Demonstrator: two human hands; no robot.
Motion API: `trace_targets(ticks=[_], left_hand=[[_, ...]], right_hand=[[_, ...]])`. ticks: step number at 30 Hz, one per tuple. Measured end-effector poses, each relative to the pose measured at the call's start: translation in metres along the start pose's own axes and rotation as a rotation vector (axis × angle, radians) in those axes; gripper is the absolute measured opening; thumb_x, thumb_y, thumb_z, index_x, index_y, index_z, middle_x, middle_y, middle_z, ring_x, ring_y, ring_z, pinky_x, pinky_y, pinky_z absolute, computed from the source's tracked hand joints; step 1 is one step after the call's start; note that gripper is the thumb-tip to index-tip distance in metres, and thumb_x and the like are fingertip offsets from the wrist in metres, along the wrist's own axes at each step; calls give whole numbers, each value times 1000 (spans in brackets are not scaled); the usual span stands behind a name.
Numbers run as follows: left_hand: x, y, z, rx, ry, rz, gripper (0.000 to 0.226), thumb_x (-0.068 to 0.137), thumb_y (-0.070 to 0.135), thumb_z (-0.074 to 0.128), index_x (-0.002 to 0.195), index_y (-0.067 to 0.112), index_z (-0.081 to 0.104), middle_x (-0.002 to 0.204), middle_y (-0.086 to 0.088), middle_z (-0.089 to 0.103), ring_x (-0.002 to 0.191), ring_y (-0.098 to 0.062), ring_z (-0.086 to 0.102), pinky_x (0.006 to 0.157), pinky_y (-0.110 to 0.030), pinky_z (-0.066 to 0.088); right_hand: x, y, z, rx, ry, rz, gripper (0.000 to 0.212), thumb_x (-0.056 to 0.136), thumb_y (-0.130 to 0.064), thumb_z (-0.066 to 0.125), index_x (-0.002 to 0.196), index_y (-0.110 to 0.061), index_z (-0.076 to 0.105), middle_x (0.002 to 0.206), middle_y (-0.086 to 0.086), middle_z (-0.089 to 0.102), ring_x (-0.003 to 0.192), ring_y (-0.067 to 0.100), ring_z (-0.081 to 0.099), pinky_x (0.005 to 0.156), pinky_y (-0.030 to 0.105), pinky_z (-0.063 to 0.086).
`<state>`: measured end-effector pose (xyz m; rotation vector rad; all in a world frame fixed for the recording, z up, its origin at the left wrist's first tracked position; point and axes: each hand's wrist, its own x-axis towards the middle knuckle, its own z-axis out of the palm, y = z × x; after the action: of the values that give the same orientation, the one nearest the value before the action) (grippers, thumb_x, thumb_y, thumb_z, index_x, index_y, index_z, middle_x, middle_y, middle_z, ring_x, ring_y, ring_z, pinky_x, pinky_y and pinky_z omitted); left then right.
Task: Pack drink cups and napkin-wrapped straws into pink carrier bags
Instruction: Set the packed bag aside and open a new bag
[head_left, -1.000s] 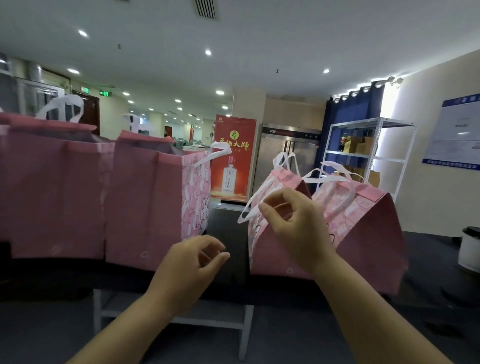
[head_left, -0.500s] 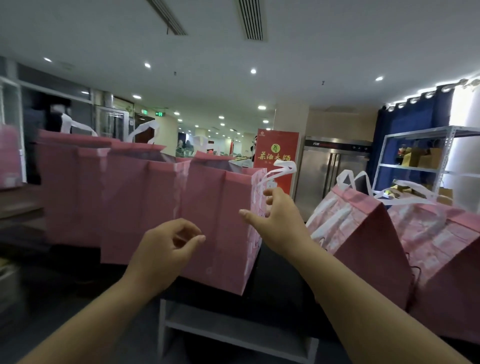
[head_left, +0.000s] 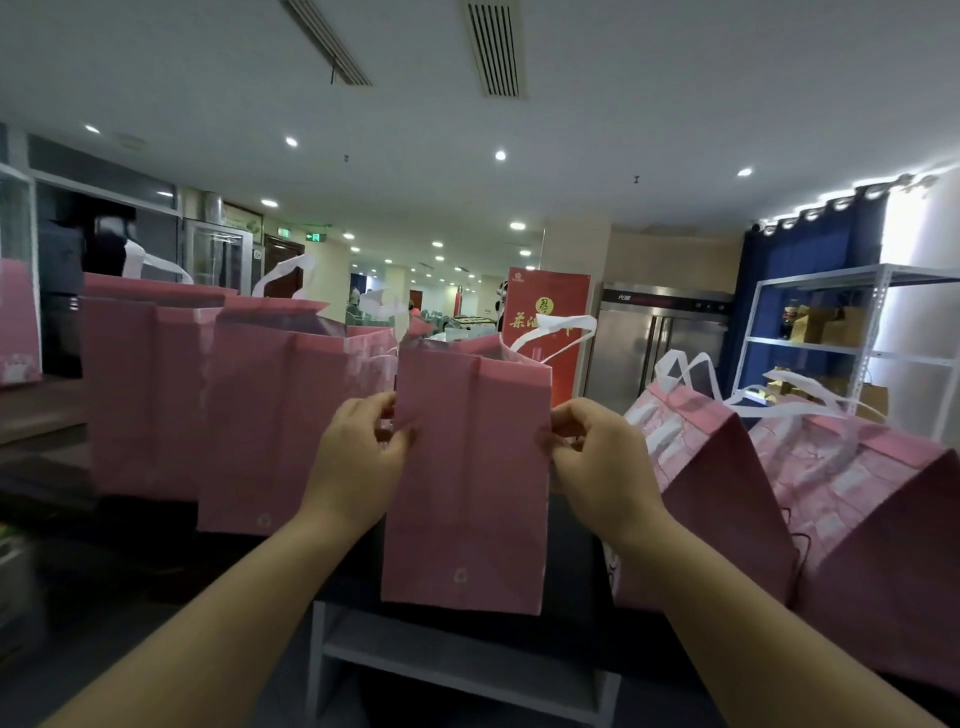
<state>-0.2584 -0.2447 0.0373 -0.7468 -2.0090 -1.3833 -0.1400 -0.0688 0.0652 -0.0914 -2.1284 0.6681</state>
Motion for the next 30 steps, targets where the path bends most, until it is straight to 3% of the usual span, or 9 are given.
trace_targets(ticks=[4,7,13,17,22,25,30], left_hand=[[-21,25,-7,-65,39,114,25,88,19,63,112,13,65,95,4,64,76,0,57,62,-8,44],[-42,48,-18,-112,79,198,20,85,14,65,105,12,68,82,17,60,72,5,58,58,-3,45],[-84,93,-53,-111,102,378,21,86,20,62,102,7,68,87,4,65,71,-6,62,60,-14,53],[-117,126,-75,-116,108,375,20,89,17,61,104,5,66,90,-4,65,72,-5,60,63,-12,51],[-166,160,-96,-64,150,349,14,88,13,61,99,7,67,82,1,61,69,3,54,64,-4,42],[-200,174,-98,-60,128,301,10,87,11,64,96,10,67,76,9,57,69,8,54,63,-3,40],[-263,187,-85,-89,31,212,10,85,11,66,95,9,69,76,8,59,67,7,55,61,-4,41]], right_hand=[[-23,-4,-23,90,23,9,8,89,-8,64,95,-11,69,87,-2,70,75,10,68,64,27,59],[-43,-12,-42,208,33,39,10,88,-6,64,97,-9,68,88,0,70,75,9,69,56,24,58],[-88,-37,-85,361,53,-10,20,86,-4,65,91,-23,67,90,-5,71,79,11,70,56,26,58],[-120,-58,-115,490,12,-16,22,86,-2,64,94,-23,66,92,-4,72,80,10,71,57,24,57],[-164,-71,-145,602,-40,14,23,86,1,63,91,-21,67,87,-2,74,76,14,72,57,25,58],[-193,-69,-162,608,-101,44,25,87,2,62,91,-22,67,87,-7,74,78,13,72,60,26,58],[-248,-49,-189,557,-110,144,22,85,1,65,90,-20,68,85,-1,74,74,14,72,59,27,58]])
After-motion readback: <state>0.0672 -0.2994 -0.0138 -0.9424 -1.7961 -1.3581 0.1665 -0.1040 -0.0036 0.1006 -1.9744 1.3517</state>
